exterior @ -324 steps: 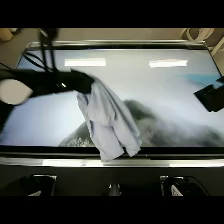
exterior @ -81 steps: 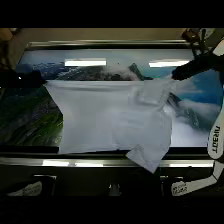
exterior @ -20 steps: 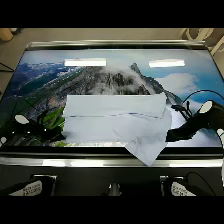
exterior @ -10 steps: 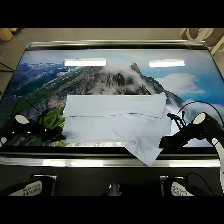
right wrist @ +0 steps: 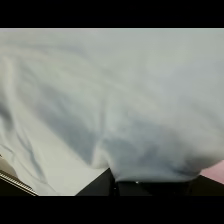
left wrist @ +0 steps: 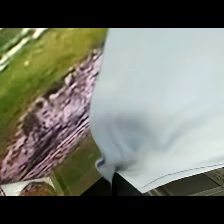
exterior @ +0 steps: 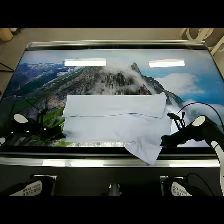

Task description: Fold the shirts.

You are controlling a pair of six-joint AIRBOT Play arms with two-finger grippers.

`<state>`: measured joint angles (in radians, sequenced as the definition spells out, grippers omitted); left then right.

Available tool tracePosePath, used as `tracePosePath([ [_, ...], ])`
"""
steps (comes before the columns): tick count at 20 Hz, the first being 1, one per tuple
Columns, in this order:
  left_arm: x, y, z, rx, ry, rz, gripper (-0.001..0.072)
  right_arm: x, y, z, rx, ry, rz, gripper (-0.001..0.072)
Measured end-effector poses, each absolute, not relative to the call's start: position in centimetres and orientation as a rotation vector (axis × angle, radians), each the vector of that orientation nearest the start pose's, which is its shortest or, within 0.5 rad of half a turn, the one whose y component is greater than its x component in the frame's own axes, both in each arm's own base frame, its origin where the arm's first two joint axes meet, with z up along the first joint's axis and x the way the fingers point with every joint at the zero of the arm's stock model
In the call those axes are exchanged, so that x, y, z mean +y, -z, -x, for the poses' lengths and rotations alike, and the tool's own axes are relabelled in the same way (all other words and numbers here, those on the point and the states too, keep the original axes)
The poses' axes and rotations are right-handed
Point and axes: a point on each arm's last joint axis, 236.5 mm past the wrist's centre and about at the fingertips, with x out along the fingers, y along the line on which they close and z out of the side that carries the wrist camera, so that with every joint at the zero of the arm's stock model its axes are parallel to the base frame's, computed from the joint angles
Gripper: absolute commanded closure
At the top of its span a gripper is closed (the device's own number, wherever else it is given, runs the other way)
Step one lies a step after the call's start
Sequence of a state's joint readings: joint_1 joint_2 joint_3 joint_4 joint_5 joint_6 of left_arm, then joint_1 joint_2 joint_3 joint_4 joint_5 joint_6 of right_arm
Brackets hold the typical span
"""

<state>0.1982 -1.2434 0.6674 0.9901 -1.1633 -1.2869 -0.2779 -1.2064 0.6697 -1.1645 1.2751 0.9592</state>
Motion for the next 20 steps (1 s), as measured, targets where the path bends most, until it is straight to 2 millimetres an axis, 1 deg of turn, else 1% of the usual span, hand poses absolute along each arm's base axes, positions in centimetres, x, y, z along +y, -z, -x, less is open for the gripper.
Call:
tracePosePath([
  [3,-7.0,5.8,-28.7,1.437,0.307,0.543,0.0686,2.1,5.7,-26.1,1.476,-0.484,-0.146,0.0701],
  [6,-6.6,2.5,-31.9,1.329,0.322,0.516,0.0686,1.2,2.4,-30.7,1.337,-0.455,-0.105,0.0701],
  [8,-6.1,1.1,-34.2,1.277,0.306,0.519,0.0686,0.8,0.9,-33.9,1.257,-0.432,-0.113,0.0701],
  [9,-5.9,0.8,-35.3,1.262,0.297,0.523,0.0686,0.8,0.5,-35.5,1.222,-0.426,-0.127,0.0701],
  [11,-5.4,0.6,-37.7,1.242,0.284,0.539,0.0686,0.8,-0.1,-39.1,1.155,-0.419,-0.174,0.0701],
  [15,-5.1,1.3,-42.5,1.229,0.282,0.595,0.0687,1.0,0.1,-45.8,1.052,-0.414,-0.299,0.0701],
  [17,-5.0,2.0,-44.5,1.230,0.279,0.628,0.0687,1.1,0.8,-48.6,1.015,-0.405,-0.337,0.0700],
  [18,-4.9,2.5,-45.3,1.233,0.275,0.643,0.0686,1.1,1.4,-49.6,1.005,-0.399,-0.348,0.0699],
  [20,-4.8,3.9,-46.5,1.249,0.267,0.666,0.0686,1.2,2.9,-51.1,1.002,-0.388,-0.370,0.0698],
])
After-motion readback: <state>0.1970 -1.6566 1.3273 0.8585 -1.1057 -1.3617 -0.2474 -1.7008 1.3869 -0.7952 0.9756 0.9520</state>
